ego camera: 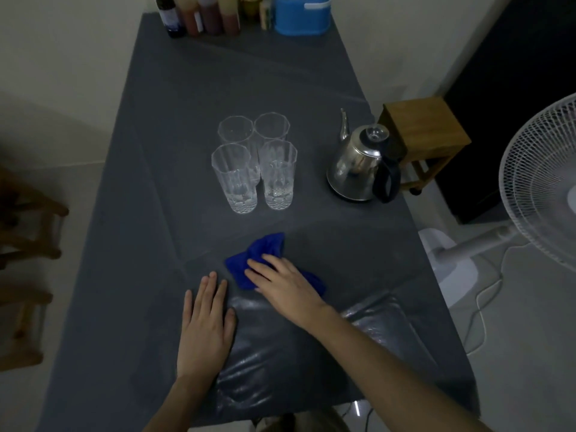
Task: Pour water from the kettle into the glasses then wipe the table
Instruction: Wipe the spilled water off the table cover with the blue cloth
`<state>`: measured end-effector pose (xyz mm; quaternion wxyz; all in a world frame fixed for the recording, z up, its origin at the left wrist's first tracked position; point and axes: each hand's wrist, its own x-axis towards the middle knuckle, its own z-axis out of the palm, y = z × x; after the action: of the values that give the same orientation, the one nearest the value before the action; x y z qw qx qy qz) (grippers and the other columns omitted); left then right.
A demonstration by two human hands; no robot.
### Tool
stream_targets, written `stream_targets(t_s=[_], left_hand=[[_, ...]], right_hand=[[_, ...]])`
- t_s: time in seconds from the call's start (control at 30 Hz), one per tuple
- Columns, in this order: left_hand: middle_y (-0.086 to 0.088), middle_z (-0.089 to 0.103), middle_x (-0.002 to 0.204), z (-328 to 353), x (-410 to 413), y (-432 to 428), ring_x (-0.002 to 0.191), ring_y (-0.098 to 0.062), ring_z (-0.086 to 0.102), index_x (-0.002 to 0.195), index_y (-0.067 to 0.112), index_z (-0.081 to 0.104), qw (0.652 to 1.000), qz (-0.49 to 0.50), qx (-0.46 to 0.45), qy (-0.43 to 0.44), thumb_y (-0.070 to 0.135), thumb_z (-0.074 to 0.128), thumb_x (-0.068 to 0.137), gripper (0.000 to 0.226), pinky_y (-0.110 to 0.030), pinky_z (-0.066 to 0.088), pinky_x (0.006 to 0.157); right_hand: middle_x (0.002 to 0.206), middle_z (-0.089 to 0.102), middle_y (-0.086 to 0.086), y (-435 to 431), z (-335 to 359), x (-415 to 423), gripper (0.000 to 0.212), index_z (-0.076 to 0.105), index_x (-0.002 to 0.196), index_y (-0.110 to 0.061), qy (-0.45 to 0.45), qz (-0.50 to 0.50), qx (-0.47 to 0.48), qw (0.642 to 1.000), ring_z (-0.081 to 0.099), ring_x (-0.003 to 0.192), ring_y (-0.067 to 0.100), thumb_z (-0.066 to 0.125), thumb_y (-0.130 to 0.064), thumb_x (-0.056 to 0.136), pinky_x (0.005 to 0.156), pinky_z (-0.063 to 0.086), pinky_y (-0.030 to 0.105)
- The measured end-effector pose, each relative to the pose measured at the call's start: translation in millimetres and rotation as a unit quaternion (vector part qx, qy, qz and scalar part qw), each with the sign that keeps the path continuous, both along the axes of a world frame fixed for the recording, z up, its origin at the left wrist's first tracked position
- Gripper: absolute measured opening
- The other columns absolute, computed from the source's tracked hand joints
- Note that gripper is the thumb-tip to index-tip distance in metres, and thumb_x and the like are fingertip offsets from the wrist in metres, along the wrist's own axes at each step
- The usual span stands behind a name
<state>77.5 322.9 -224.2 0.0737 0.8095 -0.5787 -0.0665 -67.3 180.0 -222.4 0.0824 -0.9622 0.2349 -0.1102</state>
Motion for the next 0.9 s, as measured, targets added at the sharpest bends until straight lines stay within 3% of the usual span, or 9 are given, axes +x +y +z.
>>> stream_targets(t_s=[0.13, 0.27, 0.37, 0.5, 0.67, 0.8, 0.9], left_hand=[[-0.007, 0.028, 0.157, -1, 0, 0, 0.147, -0.018, 0.020, 0.144, 0.010, 0.039, 1.000, 0.001, -0.006, 0.006, 0.037, 0.027, 0.097, 0.055, -0.045, 0.012, 0.121], [-0.008, 0.030, 0.157, 0, 1, 1, 0.147, -0.019, 0.021, 0.143, 0.009, 0.041, 1.000, 0.002, -0.016, 0.016, 0.037, 0.028, 0.097, 0.055, -0.046, 0.013, 0.120], [-0.009, 0.032, 0.156, 2, -1, 1, 0.146, -0.021, 0.023, 0.142, 0.008, 0.042, 0.999, 0.005, -0.027, 0.020, 0.036, 0.028, 0.096, 0.055, -0.046, 0.013, 0.120], [-0.011, 0.033, 0.155, 2, -1, 2, 0.145, -0.024, 0.026, 0.142, 0.007, 0.042, 1.000, 0.001, -0.028, 0.012, 0.035, 0.026, 0.096, 0.056, -0.047, 0.014, 0.120], [-0.015, 0.034, 0.154, 1, -3, 1, 0.143, -0.028, 0.030, 0.142, 0.004, 0.042, 1.000, 0.004, 0.005, -0.028, 0.032, 0.027, 0.096, 0.055, -0.052, 0.020, 0.117], [-0.016, 0.035, 0.153, 3, -5, -1, 0.142, -0.029, 0.033, 0.142, 0.004, 0.042, 0.999, 0.009, 0.022, -0.030, 0.032, 0.026, 0.096, 0.056, -0.053, 0.024, 0.114], [-0.017, 0.037, 0.152, 4, -7, -1, 0.141, -0.031, 0.034, 0.140, 0.004, 0.043, 0.999, 0.010, 0.027, -0.031, 0.032, 0.025, 0.095, 0.056, -0.055, 0.026, 0.113]], right_hand=[[0.133, 0.061, -0.003, -13, 1, -49, 0.048, 0.065, 0.123, -0.020, 0.031, -0.013, -0.030, 0.999, 0.061, 0.113, 0.025, 0.077, -0.019, 0.076, 0.086, 0.054, 0.035], [0.136, 0.059, -0.004, -19, 6, -148, 0.046, 0.063, 0.127, -0.021, 0.071, -0.116, -0.071, 0.988, 0.058, 0.112, 0.023, 0.054, -0.018, 0.082, 0.083, 0.056, 0.036], [0.138, 0.057, 0.004, -13, 11, -222, 0.048, 0.059, 0.131, -0.016, 0.098, -0.208, -0.066, 0.971, 0.060, 0.113, 0.030, 0.065, -0.012, 0.083, 0.087, 0.055, 0.043], [0.126, 0.065, 0.012, 2, 13, -230, 0.043, 0.067, 0.119, -0.008, 0.100, -0.292, -0.072, 0.949, 0.060, 0.104, 0.035, 0.039, -0.022, 0.090, 0.084, 0.055, 0.047], [0.128, 0.064, 0.010, 25, 1, -150, 0.044, 0.068, 0.118, -0.008, 0.078, -0.220, -0.057, 0.971, 0.065, 0.101, 0.035, 0.038, -0.024, 0.090, 0.081, 0.057, 0.045], [0.135, 0.060, -0.001, 71, -9, -84, 0.040, 0.062, 0.126, -0.019, 0.034, -0.079, -0.059, 0.995, 0.059, 0.107, 0.027, 0.056, -0.031, 0.088, 0.083, 0.056, 0.037], [0.140, 0.055, -0.004, 82, -10, -97, 0.049, 0.055, 0.132, -0.021, 0.046, -0.018, -0.067, 0.997, 0.055, 0.114, 0.023, 0.066, -0.023, 0.085, 0.090, 0.052, 0.036]])
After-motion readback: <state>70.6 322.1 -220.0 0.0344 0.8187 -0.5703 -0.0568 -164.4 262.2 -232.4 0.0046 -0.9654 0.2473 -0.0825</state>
